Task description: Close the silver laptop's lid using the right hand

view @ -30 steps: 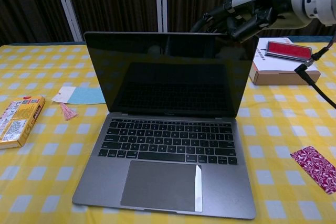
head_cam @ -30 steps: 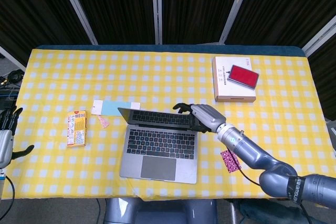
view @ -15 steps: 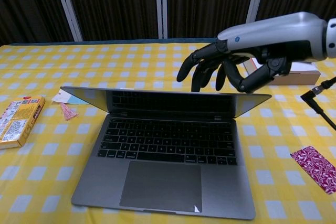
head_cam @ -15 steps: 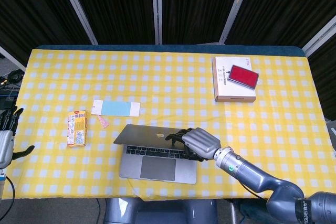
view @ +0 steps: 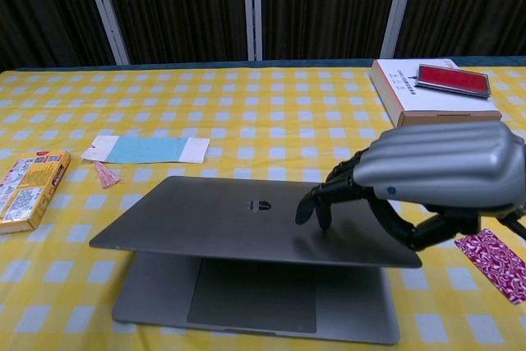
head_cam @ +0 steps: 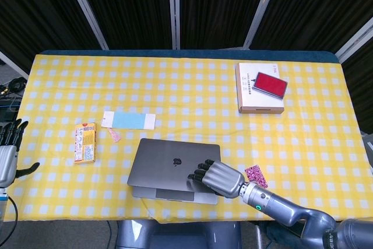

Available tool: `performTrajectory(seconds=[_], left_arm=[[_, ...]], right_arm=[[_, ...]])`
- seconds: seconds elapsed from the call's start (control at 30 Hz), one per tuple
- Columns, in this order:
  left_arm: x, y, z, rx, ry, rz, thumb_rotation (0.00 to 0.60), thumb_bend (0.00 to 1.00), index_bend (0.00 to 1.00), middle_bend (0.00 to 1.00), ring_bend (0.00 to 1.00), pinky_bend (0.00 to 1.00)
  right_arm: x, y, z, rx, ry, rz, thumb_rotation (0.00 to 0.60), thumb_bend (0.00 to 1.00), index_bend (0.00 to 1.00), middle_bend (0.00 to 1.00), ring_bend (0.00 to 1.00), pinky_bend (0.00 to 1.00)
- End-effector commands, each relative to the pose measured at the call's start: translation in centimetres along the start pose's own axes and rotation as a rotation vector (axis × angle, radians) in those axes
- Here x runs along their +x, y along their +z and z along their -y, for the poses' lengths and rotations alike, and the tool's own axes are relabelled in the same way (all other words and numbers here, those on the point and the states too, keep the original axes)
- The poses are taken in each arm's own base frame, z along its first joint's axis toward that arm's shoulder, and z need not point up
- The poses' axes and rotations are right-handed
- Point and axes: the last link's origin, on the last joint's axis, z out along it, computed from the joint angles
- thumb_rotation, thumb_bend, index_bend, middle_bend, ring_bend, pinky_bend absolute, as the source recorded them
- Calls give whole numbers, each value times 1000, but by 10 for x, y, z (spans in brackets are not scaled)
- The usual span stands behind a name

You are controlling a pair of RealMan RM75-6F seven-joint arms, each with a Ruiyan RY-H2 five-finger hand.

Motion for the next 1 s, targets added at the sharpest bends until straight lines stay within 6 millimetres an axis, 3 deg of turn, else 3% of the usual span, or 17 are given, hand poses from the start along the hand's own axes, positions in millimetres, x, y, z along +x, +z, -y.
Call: performTrajectory(seconds=[0.03,0.33,0.8,0.93,1.0], left_arm=[[0,0,0,1,0,2,600,0,0,0,0,0],[-1,0,0,1,3,5,600,0,0,0,0,0],[-2,0,-1,-1,4,8,600,0,0,0,0,0],[-2,0,0,0,3,8,600,0,0,0,0,0],[-2,0,0,2,1,7,600,0,0,0,0,0]], right_arm=[[-14,1,1,33,-96,6,600,1000,218,290,228,288],[-39,3,0,82,-191,25,600,1000,209,281,228,288],[-60,6,1,107,-236,52,600,1000,206,275,228,288],[-53,6,0,107,-258,6,600,1000,205,272,228,288],[-35,3,-4,80,-278,-94,600,1000,204,271,228,288]])
